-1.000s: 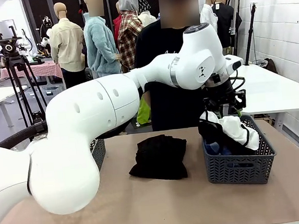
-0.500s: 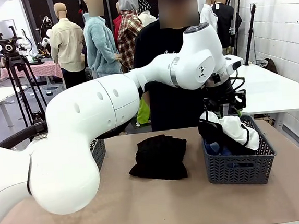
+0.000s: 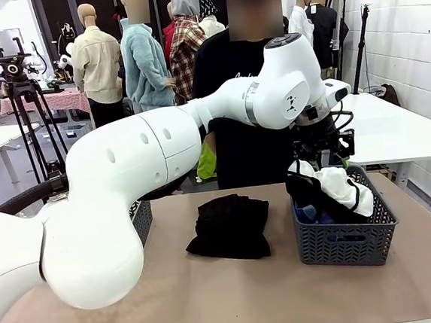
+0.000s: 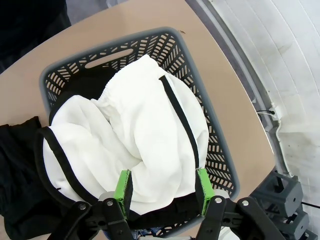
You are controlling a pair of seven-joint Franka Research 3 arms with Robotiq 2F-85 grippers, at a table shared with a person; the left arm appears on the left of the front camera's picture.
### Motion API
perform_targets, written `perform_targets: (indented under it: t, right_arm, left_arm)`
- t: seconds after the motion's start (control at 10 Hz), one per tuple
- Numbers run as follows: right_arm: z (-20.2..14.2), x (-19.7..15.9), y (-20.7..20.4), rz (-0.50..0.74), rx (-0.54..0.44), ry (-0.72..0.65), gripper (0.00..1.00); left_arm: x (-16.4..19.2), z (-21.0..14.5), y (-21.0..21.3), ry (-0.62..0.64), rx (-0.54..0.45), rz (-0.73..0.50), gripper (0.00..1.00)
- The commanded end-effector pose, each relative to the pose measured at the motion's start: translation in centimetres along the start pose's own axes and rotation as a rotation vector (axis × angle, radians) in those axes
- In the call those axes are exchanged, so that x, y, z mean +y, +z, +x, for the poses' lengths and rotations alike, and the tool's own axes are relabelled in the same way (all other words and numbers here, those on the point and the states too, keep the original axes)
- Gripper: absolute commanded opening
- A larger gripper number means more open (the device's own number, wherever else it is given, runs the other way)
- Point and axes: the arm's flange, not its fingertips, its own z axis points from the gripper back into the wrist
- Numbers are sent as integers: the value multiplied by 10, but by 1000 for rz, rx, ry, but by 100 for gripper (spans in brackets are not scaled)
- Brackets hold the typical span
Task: Sort the tops and bottoms.
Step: Lift clothes from the center of the table with your right hand.
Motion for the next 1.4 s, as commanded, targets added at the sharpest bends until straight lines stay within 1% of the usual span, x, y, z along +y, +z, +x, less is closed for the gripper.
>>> perform_targets:
  t: [0.0, 0.1, 0.2, 0.5, 0.6, 0.7, 0.8, 1.0, 1.1, 1.2, 1.3]
  right_arm:
    - [-1, 1, -2, 9, 7, 5, 100]
    - [-1, 1, -2, 9, 7, 5, 100]
    - [-1, 1, -2, 9, 7, 5, 100]
    - [-1, 1, -2, 9, 7, 5, 100]
    - [-1, 1, -2, 9, 7, 5, 100]
    - [-1, 1, -2, 9, 7, 5, 100]
    - [-1, 1, -2, 9, 7, 5, 100]
    - [-1, 1, -2, 9, 7, 5, 100]
    - [-1, 1, -2, 9, 7, 5, 100]
    - [-1, 1, -2, 9, 7, 5, 100]
    - [-1, 1, -2, 9, 7, 5, 100]
  left_arm:
    - [-1, 0, 2, 1, -2, -5, 66]
    - [0, 0, 0, 0, 0, 0, 66]
    - [-11, -5, 16, -24, -2, 47, 66]
    - [-41, -27, 81, -68, -60, 182, 66]
    - [-34, -42, 104, -46, -61, 205, 66]
    - [-20, -64, 122, 6, -41, 243, 66]
    - [3, -91, 137, 75, -20, 251, 66]
    - [44, -151, 162, 276, 122, 288, 66]
    - [60, -185, 180, 426, 246, 271, 66]
    - [62, -202, 198, 504, 284, 279, 66]
    - [61, -216, 215, 549, 328, 267, 66]
